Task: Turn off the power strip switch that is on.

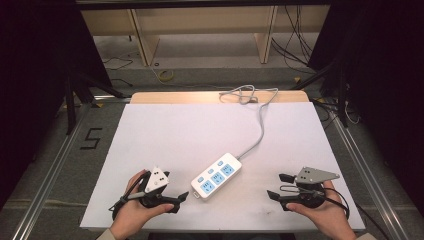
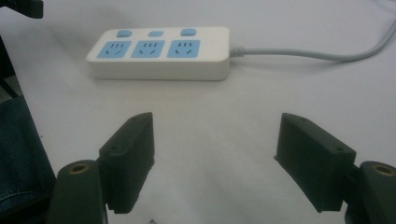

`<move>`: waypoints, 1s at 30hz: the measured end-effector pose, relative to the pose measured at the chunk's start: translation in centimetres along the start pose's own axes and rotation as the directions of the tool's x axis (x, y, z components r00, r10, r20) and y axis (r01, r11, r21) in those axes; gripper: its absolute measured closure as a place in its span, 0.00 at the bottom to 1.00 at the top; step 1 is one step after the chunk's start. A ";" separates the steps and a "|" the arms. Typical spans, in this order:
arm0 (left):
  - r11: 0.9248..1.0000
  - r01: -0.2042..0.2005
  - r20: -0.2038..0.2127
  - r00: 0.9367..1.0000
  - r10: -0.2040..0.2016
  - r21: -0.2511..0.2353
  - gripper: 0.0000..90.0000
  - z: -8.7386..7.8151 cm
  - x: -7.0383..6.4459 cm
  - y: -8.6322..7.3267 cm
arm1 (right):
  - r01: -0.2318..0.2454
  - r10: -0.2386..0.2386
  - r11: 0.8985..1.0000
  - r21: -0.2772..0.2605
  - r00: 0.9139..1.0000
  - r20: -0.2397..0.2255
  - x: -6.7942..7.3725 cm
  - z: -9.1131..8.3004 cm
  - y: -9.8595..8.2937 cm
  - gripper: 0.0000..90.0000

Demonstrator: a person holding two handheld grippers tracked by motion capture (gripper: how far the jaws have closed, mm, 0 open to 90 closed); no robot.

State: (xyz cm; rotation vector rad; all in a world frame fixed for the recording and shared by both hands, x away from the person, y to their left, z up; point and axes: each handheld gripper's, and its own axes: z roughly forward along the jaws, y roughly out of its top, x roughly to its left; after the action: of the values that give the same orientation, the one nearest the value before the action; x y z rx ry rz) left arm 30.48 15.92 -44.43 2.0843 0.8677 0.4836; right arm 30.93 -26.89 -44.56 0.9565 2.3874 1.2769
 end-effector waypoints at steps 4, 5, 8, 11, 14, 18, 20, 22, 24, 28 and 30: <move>1.000 -0.016 0.000 1.000 0.016 0.003 0.22 -0.1 -0.2 0.1 | 0.000 0.000 1.000 0.007 1.000 -0.003 0.1 0.0 0.0 0.32; 1.000 -0.019 0.008 1.000 0.019 0.002 0.24 -0.2 -0.5 0.2 | 0.002 -0.002 1.000 0.006 1.000 -0.003 0.1 0.0 0.0 0.32; 1.000 -0.029 0.016 0.999 0.029 0.001 0.27 -0.2 -0.8 0.3 | 0.009 -0.009 1.000 0.012 1.000 -0.004 0.2 0.1 0.0 0.32; 1.000 -0.028 0.022 0.999 0.028 0.000 0.35 -0.1 -1.1 0.6 | 0.007 -0.007 1.000 0.013 1.000 -0.003 0.2 0.1 0.0 0.32; 1.000 -0.014 0.016 1.000 0.015 -0.020 0.52 -0.2 -1.1 1.1 | 0.007 -0.007 1.000 0.015 1.000 -0.004 0.2 0.2 0.0 0.32; 0.999 0.010 0.010 1.000 -0.009 -0.050 0.63 0.1 -0.9 2.1 | 0.008 -0.008 1.000 0.021 1.000 -0.006 0.2 0.3 0.0 0.32; 0.999 0.013 0.010 1.000 -0.013 -0.046 0.68 0.4 -0.9 2.4 | 0.007 -0.007 1.000 0.021 1.000 -0.006 0.2 0.3 0.0 0.32; 0.999 0.012 0.010 1.000 -0.011 -0.044 0.74 0.5 -0.9 2.5 | 0.006 -0.006 1.000 0.023 1.000 -0.004 0.2 0.3 0.0 0.32; 0.999 0.017 0.017 1.000 -0.017 -0.040 0.82 0.7 -0.9 2.8 | 0.005 -0.005 1.000 0.025 1.000 -0.005 0.2 0.4 0.0 0.32; 1.000 0.011 0.020 1.000 -0.010 -0.017 0.92 1.1 -0.9 3.5 | 0.006 -0.006 1.000 0.028 1.000 -0.004 0.2 0.4 0.0 0.32; 1.000 0.006 0.018 1.000 -0.006 -0.006 0.99 1.4 -0.9 3.9 | 0.007 -0.007 1.000 0.028 1.000 -0.005 0.2 0.5 0.0 0.32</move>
State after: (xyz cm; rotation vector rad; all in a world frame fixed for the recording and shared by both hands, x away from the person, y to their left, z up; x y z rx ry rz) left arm 32.30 12.77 -42.18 2.0763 0.8613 0.4633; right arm 31.06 -26.41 -44.86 0.9532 2.4166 1.2477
